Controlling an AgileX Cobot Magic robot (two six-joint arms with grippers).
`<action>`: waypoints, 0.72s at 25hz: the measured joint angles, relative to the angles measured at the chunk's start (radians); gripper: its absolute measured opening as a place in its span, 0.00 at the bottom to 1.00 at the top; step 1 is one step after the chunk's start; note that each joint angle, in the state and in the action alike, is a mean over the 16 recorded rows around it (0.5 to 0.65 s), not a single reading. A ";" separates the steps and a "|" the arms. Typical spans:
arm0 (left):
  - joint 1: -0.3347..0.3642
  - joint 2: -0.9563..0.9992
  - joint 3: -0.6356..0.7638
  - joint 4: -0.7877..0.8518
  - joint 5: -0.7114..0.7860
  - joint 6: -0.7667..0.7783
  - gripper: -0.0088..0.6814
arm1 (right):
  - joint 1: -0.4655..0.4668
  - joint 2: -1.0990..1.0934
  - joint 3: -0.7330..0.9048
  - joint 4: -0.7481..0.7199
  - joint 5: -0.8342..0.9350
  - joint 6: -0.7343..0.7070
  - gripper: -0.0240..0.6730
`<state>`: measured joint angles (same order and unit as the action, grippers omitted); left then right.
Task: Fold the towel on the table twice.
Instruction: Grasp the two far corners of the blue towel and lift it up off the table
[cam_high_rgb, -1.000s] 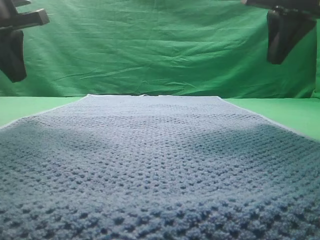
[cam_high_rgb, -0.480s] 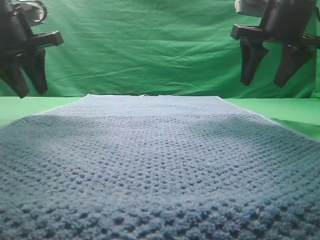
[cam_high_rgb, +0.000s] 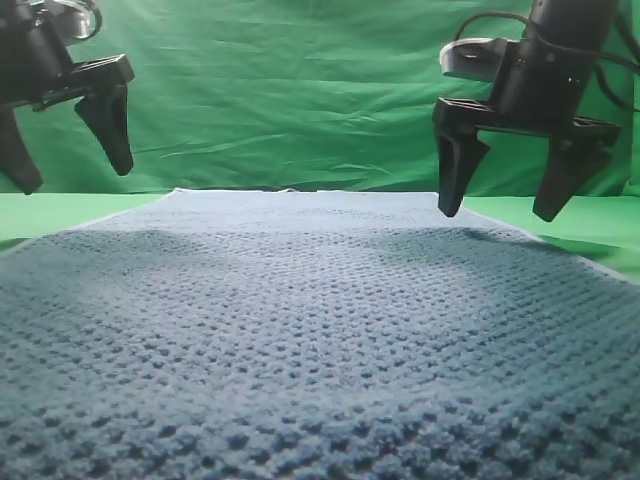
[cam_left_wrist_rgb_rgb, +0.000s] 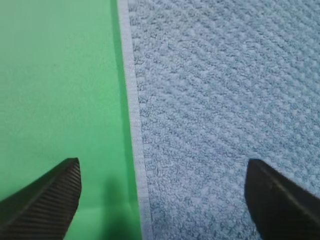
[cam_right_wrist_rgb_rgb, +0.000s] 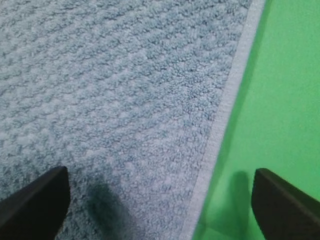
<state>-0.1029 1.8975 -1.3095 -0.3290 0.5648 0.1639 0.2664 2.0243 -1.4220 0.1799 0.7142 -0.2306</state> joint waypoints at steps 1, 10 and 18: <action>0.000 0.003 0.000 0.000 -0.004 0.001 0.94 | 0.002 0.004 -0.001 -0.002 -0.003 0.000 0.96; 0.000 0.052 -0.001 0.000 -0.022 0.012 0.94 | 0.007 0.029 -0.004 -0.016 -0.022 -0.001 0.94; 0.000 0.095 -0.009 0.001 -0.021 0.016 0.88 | 0.007 0.035 -0.005 -0.021 -0.030 -0.001 0.87</action>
<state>-0.1029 1.9925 -1.3187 -0.3276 0.5442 0.1800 0.2739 2.0598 -1.4268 0.1586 0.6842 -0.2319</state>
